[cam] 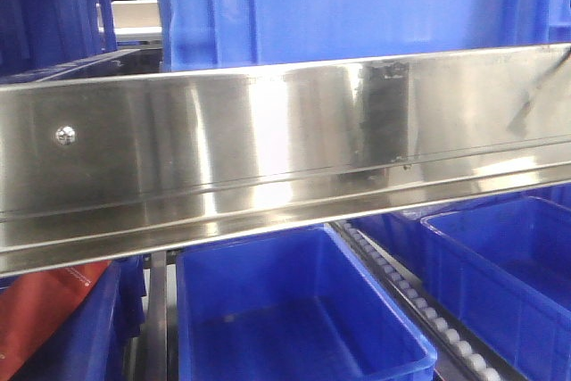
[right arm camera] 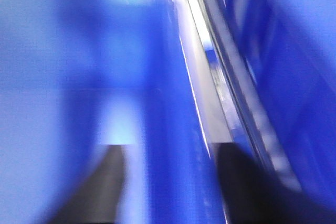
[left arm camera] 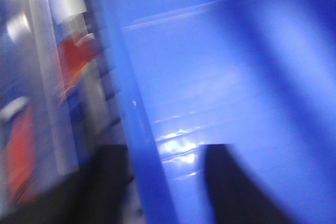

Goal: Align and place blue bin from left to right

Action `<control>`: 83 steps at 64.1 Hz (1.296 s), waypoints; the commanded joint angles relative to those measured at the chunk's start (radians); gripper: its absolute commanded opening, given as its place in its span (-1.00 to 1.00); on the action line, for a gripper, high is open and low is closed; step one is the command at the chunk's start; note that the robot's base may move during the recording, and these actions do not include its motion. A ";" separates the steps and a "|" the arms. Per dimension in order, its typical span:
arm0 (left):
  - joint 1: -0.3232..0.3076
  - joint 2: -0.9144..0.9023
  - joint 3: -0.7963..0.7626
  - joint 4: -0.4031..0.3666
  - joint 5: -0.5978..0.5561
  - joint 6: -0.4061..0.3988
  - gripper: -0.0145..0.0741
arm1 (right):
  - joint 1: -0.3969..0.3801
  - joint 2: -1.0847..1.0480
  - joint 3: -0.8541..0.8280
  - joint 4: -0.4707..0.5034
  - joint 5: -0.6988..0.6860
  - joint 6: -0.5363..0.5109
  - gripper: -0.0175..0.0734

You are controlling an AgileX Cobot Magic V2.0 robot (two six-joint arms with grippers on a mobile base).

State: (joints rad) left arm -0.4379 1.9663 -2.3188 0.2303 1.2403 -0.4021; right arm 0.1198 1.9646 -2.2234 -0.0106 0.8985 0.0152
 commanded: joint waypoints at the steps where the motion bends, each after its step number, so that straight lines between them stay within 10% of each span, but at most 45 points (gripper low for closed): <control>1: -0.006 -0.012 -0.006 0.008 -0.019 0.004 0.33 | -0.008 -0.017 -0.010 -0.003 -0.032 -0.006 0.31; 15: -0.006 -0.025 -0.012 0.011 -0.019 0.010 0.69 | -0.029 -0.040 -0.010 -0.003 -0.010 -0.006 0.57; 34: -0.006 -0.146 -0.021 -0.020 -0.019 0.108 0.67 | -0.041 -0.152 -0.010 0.029 0.038 -0.006 0.32; 50: -0.004 -0.279 0.009 -0.046 -0.019 0.298 -0.15 | -0.041 -0.252 -0.010 0.042 0.155 -0.006 -0.74; 58: 0.001 -0.322 0.078 -0.045 -0.019 0.316 -0.75 | -0.041 -0.268 -0.003 0.042 0.184 -0.006 -0.79; 83: 0.056 -0.560 0.452 -0.137 -0.234 0.329 -0.64 | -0.041 -0.435 0.373 0.042 -0.082 -0.059 -0.79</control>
State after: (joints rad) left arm -0.3868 1.4808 -1.9196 0.0974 1.1027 -0.0828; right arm 0.0841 1.6031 -1.9331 0.0336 0.9354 -0.0248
